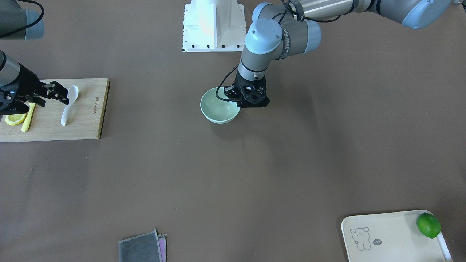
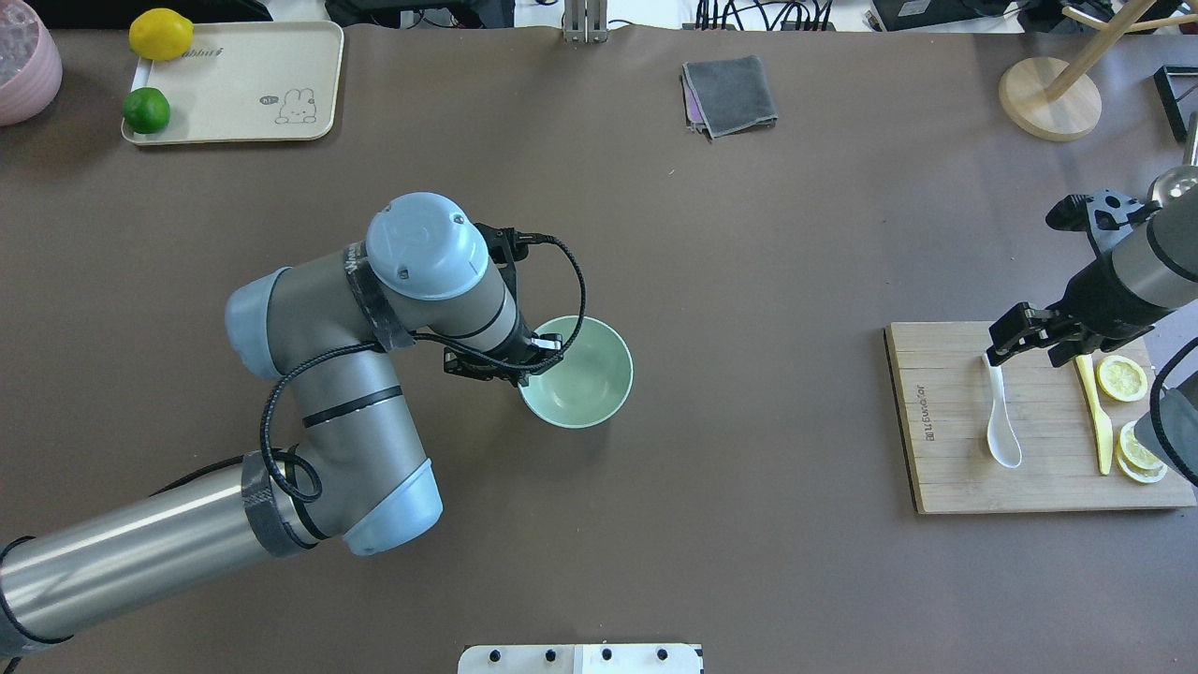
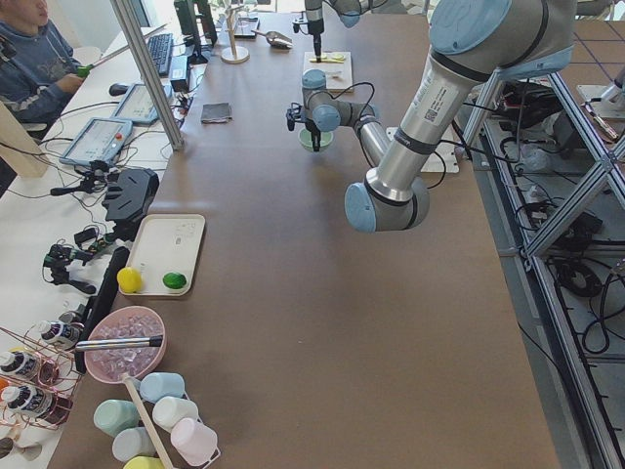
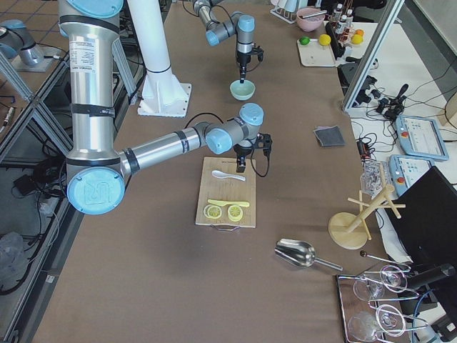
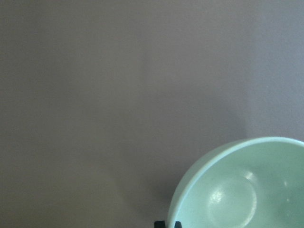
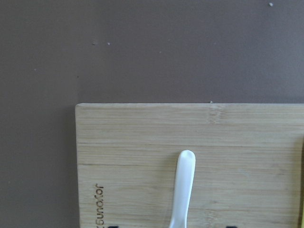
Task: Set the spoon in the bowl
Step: 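Drag the bowl toward center with left gripper while right gripper grasps white spoon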
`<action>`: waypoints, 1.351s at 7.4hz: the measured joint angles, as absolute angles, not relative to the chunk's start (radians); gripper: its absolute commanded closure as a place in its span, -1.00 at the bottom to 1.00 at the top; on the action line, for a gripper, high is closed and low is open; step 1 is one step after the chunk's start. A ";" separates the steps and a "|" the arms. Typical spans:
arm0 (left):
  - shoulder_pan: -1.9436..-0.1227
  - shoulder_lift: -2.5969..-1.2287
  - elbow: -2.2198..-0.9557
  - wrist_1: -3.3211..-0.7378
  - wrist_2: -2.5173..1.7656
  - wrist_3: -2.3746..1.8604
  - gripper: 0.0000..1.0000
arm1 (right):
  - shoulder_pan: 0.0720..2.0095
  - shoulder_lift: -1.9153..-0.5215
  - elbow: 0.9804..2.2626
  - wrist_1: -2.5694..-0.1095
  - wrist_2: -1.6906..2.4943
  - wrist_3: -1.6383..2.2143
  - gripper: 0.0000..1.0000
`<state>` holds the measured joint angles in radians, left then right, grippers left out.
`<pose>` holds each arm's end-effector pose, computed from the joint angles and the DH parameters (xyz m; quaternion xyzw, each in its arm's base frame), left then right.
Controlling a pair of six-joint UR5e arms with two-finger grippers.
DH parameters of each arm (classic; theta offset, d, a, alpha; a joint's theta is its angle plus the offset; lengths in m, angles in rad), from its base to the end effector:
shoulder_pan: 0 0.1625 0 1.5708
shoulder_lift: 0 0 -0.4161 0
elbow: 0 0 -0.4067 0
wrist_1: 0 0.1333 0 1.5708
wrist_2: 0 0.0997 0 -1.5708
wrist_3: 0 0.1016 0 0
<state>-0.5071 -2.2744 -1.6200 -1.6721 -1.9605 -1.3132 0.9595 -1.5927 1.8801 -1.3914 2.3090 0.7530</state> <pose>0.5680 -0.4239 0.1883 -0.0119 0.4428 -0.0315 0.8960 -0.2360 -0.4498 0.4855 -0.0539 -0.4084 -0.0190 0.9110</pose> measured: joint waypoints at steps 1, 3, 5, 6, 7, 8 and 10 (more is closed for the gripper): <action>-0.488 -2.288 -1.608 -1.673 -1.945 -1.327 1.00 | 0.948 -1.595 1.872 -1.391 2.301 0.777 -0.51; -0.463 -2.308 -1.601 -1.675 -1.935 -1.353 1.00 | 0.935 -1.600 1.859 -1.390 2.285 0.800 -0.49; -0.446 -2.328 -1.592 -1.677 -1.933 -1.367 1.00 | 0.922 -1.598 1.829 -1.358 2.276 0.838 -0.43; -0.443 -2.334 -1.588 -1.678 -1.933 -1.369 1.00 | 0.914 -1.596 1.801 -1.317 2.274 0.857 -0.41; -0.442 -2.336 -1.587 -1.680 -1.933 -1.369 1.00 | 0.906 -1.593 1.778 -1.282 2.273 0.881 -0.30; -0.442 -2.337 -1.587 -1.686 -1.933 -1.369 1.00 | 0.896 -1.590 1.768 -1.266 2.271 0.902 -0.13; -0.442 -2.336 -1.588 -1.696 -1.933 -1.369 0.42 | 0.880 -1.589 1.762 -1.258 2.254 0.917 0.09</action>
